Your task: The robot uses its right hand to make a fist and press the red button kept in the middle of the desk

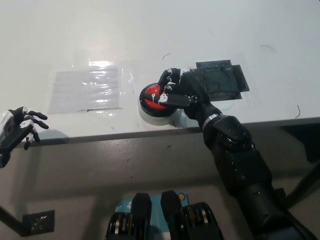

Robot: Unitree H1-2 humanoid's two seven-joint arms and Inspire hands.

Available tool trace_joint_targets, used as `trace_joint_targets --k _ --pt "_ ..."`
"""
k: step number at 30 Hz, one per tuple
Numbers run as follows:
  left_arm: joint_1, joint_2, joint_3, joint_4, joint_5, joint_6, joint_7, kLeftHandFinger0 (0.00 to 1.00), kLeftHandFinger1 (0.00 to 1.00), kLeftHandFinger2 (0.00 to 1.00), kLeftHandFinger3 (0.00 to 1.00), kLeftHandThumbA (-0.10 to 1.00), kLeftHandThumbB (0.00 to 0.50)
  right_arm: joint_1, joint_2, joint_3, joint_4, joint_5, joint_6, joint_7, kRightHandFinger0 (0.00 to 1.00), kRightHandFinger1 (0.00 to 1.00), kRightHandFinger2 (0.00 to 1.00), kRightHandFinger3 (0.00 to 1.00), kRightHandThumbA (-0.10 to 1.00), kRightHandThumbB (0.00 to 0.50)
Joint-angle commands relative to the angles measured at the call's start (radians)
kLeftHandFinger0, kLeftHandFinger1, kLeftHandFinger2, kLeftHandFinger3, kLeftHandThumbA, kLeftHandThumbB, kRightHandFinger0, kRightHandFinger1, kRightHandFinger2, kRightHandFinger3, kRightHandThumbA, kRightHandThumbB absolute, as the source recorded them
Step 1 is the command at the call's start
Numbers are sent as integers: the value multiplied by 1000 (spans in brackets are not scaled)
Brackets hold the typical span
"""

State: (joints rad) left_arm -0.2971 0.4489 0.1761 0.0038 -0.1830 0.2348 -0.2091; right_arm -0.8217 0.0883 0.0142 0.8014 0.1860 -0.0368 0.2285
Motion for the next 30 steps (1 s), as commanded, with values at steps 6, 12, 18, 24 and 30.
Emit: trace_joint_targets --k 6,12,18,24,30 --pt "-1 25 12 -2 2 -36 -12 124 247 402 572 521 0 -126 5 -25 -106 38 82 22 0 0 212 213 1000 463" --pt "9 20 14 -23 0 -18 -10 107 249 406 566 526 0 -194 -25 -65 -260 57 188 -7 0 0 247 256 1000 500" --pt "14 27 12 -3 9 -30 -13 155 277 442 593 538 0 -215 -59 -105 -378 71 251 -31 0 0 237 233 1000 500" --pt "20 20 22 0 -4 -31 -15 122 248 409 567 516 0 -202 -123 -138 -426 62 261 -43 0 0 175 106 1000 498" --pt "29 14 28 -30 -3 -12 -4 124 260 429 563 510 0 -131 -193 -121 -570 51 324 -19 373 459 528 539 1000 498"
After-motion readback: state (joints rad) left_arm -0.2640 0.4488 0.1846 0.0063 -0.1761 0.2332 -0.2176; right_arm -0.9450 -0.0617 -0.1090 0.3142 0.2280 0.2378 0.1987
